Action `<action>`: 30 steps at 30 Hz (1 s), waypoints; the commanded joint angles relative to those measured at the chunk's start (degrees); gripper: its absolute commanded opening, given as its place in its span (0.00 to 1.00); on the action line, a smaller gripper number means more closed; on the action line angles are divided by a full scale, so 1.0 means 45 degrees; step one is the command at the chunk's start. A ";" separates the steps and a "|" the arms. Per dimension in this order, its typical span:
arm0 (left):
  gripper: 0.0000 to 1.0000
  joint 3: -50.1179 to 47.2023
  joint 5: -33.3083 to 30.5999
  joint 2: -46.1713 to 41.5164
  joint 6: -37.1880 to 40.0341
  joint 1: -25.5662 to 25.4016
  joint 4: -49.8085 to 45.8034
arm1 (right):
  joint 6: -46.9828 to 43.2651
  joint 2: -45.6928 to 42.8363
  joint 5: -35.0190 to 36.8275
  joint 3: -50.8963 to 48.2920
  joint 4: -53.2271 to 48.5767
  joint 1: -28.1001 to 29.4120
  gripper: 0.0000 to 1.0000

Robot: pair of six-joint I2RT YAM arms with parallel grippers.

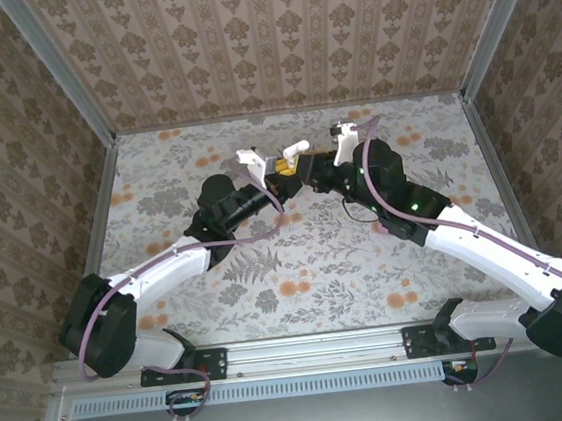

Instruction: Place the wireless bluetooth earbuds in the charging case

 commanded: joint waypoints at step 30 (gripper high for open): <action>0.24 0.0152 -0.0286 -0.0183 -0.0602 0.0209 0.0569 | 0.0170 0.0369 -0.1049 -0.0278 0.1084 -0.0037 0.29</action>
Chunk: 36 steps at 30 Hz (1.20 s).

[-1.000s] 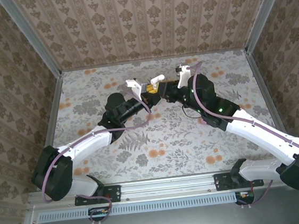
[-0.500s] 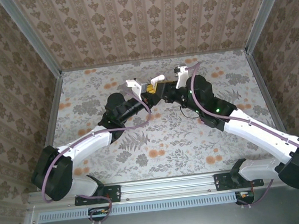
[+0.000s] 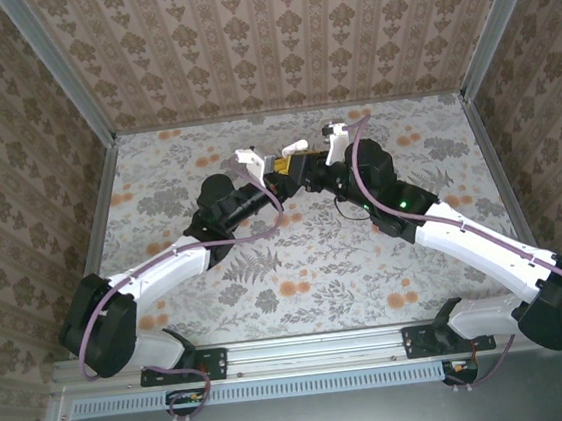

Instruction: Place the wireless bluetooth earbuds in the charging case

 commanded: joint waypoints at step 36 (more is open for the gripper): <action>0.24 0.0021 0.0468 -0.0134 -0.0253 0.0028 0.0935 | -0.0845 0.0022 0.0781 0.0560 0.0744 -0.0307 0.30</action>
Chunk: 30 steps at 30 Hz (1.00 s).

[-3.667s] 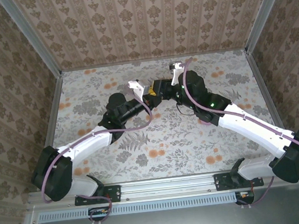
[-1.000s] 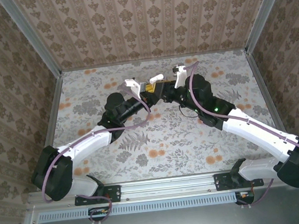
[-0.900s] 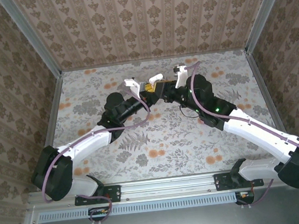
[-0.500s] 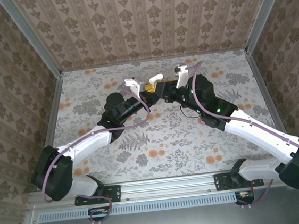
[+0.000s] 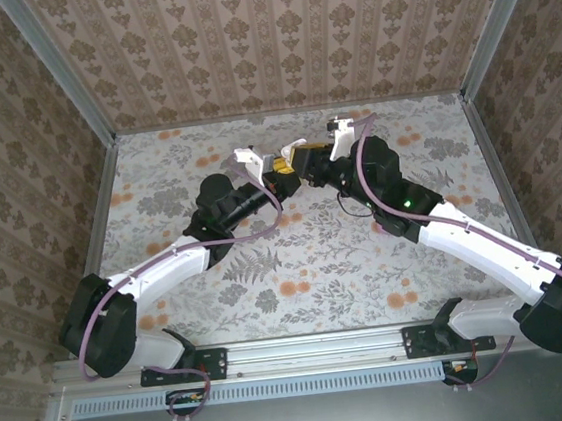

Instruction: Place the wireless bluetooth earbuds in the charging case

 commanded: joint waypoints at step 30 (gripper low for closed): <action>0.23 0.0235 0.0042 -0.0146 -0.0581 -0.0102 0.0924 | -0.0201 0.0852 -0.0520 0.0243 0.0991 -0.0073 0.30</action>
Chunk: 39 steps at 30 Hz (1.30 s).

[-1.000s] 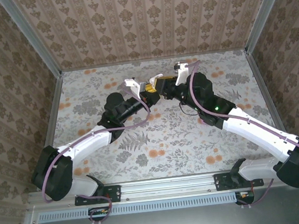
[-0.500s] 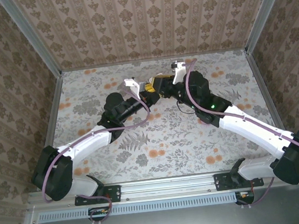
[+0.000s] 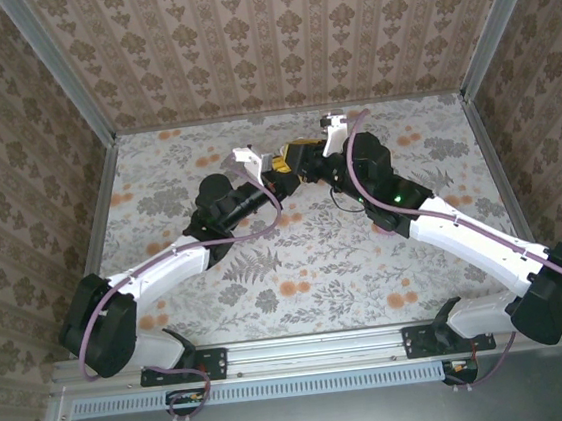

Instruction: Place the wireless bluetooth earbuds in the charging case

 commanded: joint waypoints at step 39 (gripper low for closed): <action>0.24 0.0329 -0.1769 -0.0242 0.1366 -0.0592 -0.0495 | -0.1501 0.0273 0.1641 0.1894 -0.3136 0.0249 0.29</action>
